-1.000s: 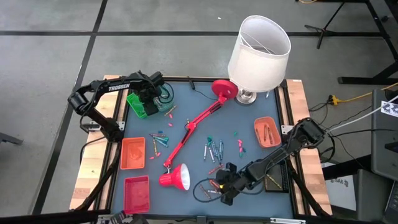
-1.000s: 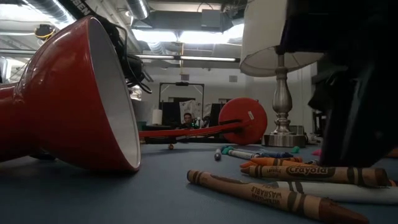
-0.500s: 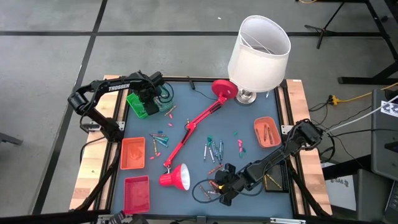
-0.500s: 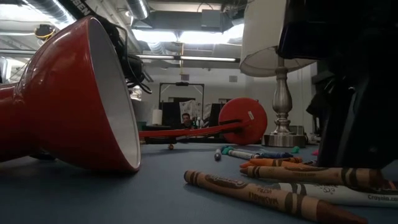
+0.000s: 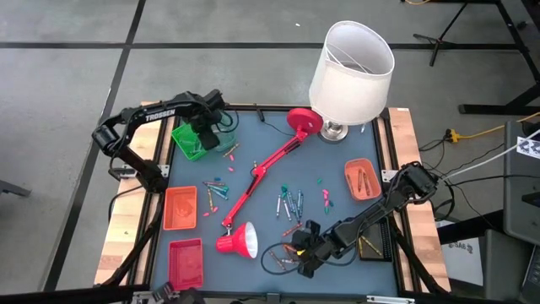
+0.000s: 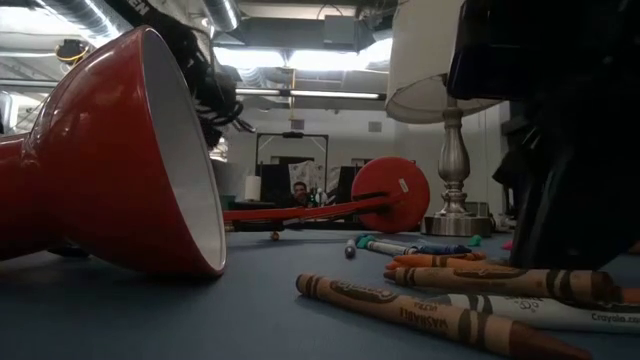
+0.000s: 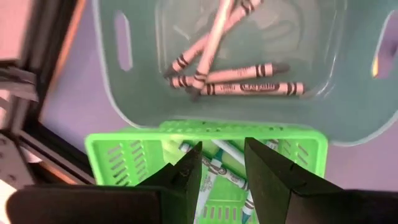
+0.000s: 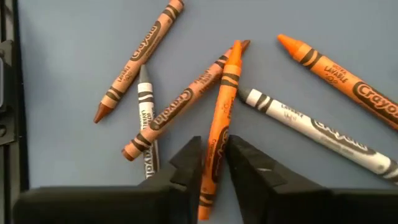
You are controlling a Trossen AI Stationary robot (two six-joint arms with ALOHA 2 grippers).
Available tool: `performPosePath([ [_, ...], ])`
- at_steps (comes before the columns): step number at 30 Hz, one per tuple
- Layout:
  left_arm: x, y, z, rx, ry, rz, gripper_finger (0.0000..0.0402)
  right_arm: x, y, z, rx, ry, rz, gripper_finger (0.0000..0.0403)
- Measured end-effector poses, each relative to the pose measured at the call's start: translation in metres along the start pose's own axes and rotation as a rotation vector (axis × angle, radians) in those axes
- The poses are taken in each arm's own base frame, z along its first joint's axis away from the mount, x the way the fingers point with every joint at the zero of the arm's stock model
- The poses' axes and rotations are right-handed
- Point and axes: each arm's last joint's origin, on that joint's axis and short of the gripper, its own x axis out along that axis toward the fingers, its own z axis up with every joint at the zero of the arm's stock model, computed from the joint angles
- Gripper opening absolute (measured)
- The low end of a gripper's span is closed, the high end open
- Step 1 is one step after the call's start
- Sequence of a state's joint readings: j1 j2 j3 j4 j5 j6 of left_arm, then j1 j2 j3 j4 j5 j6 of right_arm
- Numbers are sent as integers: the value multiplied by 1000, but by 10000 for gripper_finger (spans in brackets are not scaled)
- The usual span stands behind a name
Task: Sort crayons
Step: Put the bottom orange crayon into the red bin
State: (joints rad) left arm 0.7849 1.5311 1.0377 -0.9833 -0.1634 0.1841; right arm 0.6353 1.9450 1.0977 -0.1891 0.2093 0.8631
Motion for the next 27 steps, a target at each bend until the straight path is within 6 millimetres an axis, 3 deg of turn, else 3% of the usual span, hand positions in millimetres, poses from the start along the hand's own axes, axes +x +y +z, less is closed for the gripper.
performPosePath([
  [7, -21, -10, 15, 45, -82, 8, 103, 0, -1, 0, 0, 2, -2, 18],
  [13, -38, -33, 25, 134, -153, -30, 103, 0, 0, 0, 0, 2, 0, 26],
  [21, -51, -88, 24, 325, -211, -299, 103, -15, -4, 2, -37, 9, -37, 31],
  [27, -63, -138, 16, 500, -261, -495, 103, -36, -7, 15, -121, -106, -109, 31],
])
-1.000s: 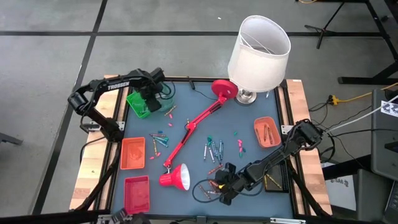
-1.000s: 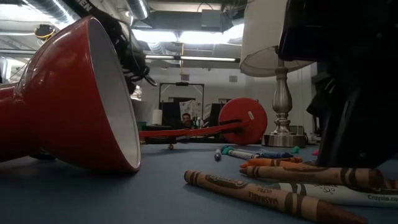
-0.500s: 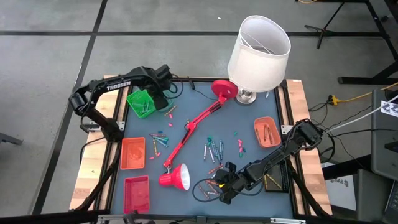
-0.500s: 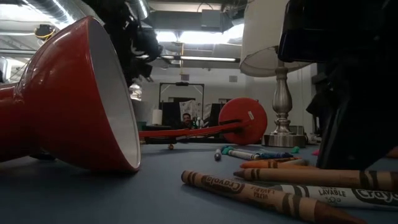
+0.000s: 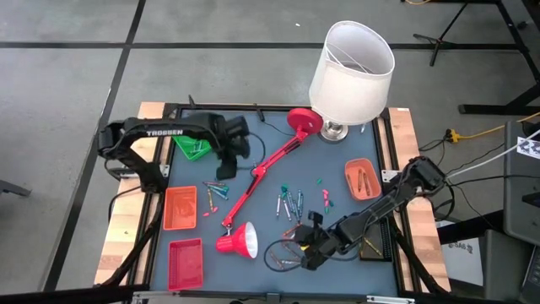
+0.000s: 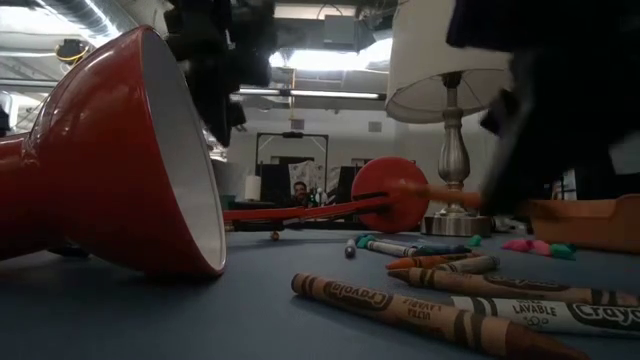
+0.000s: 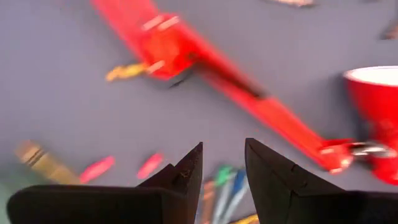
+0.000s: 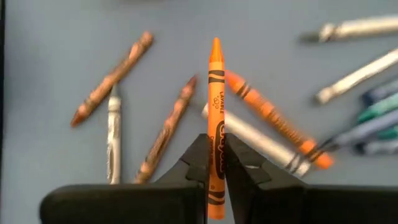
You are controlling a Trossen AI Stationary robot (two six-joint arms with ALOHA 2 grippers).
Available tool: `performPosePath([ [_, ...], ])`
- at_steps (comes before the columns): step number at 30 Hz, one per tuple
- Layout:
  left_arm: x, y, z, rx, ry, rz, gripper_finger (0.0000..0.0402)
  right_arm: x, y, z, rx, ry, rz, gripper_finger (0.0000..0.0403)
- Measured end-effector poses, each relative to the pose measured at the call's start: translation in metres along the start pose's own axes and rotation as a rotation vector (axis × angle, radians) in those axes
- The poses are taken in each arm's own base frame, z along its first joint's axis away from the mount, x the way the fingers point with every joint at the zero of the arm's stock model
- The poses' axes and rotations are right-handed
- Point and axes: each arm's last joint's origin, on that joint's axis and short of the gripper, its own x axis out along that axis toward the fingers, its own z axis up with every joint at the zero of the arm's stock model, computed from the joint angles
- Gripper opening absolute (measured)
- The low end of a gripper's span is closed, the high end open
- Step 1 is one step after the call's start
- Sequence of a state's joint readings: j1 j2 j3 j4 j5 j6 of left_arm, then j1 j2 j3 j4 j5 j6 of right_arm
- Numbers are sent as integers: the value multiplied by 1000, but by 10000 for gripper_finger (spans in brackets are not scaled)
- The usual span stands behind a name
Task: Sort crayons
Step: Put the bottom orange crayon into the red bin
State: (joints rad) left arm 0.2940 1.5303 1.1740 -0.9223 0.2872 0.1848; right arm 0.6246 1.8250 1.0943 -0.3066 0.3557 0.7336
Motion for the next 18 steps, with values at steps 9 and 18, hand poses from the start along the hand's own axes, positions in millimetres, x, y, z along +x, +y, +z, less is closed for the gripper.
performPosePath([
  [9, 15, -70, 26, 216, -186, -83, 103, -5, -18, 29, -72, -169, -106, 32],
  [18, 20, -115, 33, 366, -305, -107, 103, -4, -24, 60, -124, -356, -54, 32],
])
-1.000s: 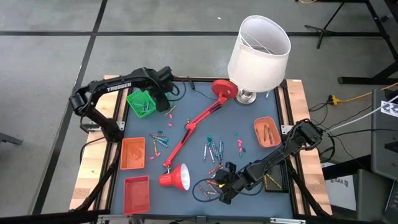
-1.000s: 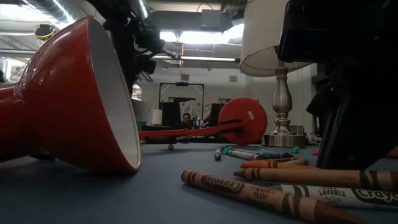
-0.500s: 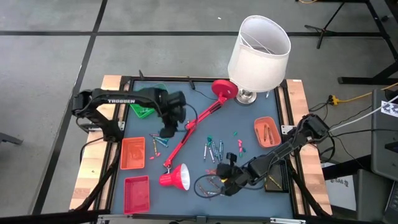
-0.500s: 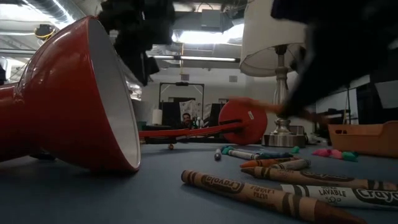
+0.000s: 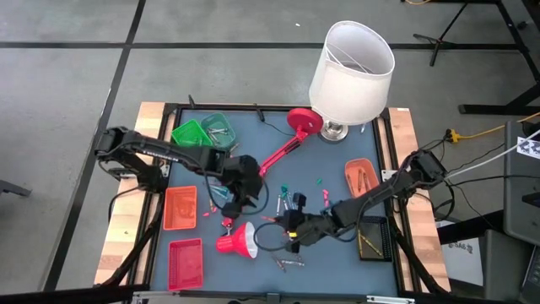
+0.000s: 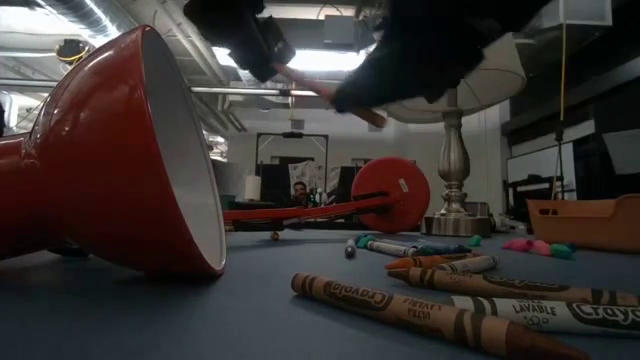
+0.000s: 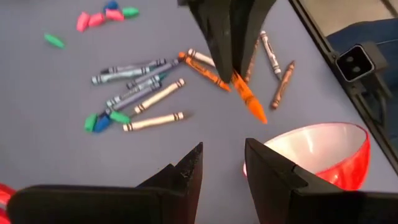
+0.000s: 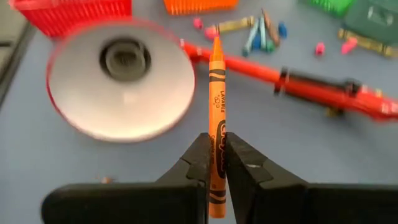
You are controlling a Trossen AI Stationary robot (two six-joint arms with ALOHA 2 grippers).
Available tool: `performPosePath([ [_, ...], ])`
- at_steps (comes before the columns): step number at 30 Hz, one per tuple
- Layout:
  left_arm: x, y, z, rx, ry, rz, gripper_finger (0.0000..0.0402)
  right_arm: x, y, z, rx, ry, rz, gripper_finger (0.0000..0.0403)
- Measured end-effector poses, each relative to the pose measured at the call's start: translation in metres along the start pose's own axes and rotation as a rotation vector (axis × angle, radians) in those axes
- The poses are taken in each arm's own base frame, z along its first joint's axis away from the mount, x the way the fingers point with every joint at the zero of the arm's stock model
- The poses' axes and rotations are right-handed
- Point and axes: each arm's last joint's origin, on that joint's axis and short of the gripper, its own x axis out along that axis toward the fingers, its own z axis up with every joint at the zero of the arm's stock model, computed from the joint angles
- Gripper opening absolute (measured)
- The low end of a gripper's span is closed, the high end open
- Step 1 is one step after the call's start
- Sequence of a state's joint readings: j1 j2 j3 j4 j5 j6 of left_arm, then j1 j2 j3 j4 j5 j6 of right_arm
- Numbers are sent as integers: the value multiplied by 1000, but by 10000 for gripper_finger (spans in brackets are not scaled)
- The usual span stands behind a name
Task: Sort crayons
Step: Put the bottom orange crayon into the red bin
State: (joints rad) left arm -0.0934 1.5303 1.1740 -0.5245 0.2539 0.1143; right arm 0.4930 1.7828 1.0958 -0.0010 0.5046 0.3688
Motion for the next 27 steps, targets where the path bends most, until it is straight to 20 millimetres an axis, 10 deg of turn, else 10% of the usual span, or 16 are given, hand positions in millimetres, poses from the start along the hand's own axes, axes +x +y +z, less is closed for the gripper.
performPosePath([
  [27, 6, -25, 4, 65, -3, 78, 103, 6, -9, 11, -127, -40, 56, 32],
])
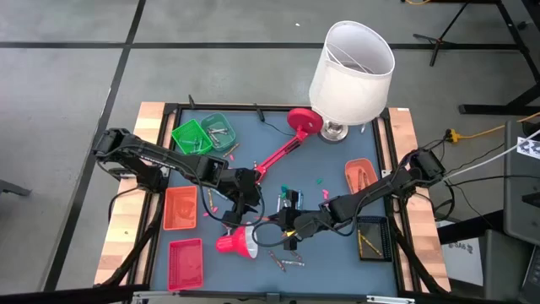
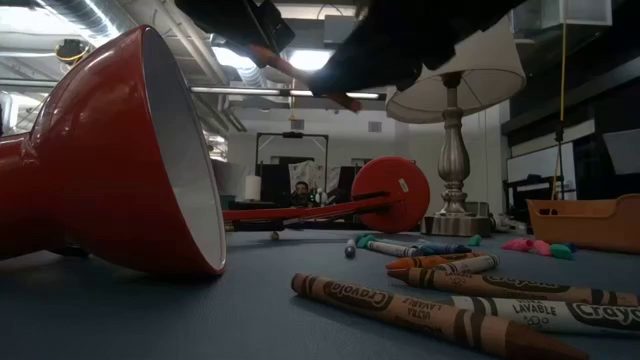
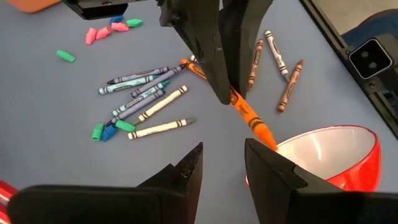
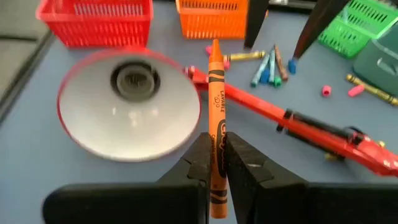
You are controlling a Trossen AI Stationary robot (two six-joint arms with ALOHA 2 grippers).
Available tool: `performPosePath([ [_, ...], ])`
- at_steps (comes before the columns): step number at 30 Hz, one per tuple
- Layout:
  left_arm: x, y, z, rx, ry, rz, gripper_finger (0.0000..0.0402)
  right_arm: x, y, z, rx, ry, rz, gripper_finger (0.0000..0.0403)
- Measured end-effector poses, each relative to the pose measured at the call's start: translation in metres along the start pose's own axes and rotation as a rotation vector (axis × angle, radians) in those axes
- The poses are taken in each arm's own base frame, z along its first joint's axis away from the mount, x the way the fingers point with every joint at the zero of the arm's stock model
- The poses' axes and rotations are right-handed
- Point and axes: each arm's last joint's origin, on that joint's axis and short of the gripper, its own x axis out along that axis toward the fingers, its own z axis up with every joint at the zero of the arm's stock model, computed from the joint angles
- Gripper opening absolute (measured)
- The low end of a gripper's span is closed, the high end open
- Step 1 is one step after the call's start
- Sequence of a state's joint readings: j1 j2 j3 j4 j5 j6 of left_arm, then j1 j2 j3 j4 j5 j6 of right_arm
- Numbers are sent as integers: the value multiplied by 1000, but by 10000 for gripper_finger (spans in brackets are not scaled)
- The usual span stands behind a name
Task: Sort crayons
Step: Put the bottom orange crayon into the red bin
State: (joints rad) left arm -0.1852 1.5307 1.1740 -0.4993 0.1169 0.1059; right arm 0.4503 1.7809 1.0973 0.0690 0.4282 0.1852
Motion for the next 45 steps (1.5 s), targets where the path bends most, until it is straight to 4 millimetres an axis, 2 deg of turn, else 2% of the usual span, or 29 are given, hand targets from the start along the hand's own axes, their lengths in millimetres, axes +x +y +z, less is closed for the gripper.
performPosePath([
  [5, 0, 0, 0, -14, 0, 0, 103, 0, -1, -4, 1, 39, -12, 32],
  [14, 0, -3, 4, -15, -35, -1, 103, 2, -8, 4, 40, -42, -104, 32],
  [22, 0, -3, 4, -13, -39, 13, 103, 3, -10, 13, 81, -123, -83, 32],
  [30, 0, -2, 4, -14, -31, 44, 102, 3, -9, 13, 77, -119, -53, 32],
  [45, 0, -3, 0, -17, 6, 40, 48, 3, -9, 17, 94, -156, -48, 32],
])
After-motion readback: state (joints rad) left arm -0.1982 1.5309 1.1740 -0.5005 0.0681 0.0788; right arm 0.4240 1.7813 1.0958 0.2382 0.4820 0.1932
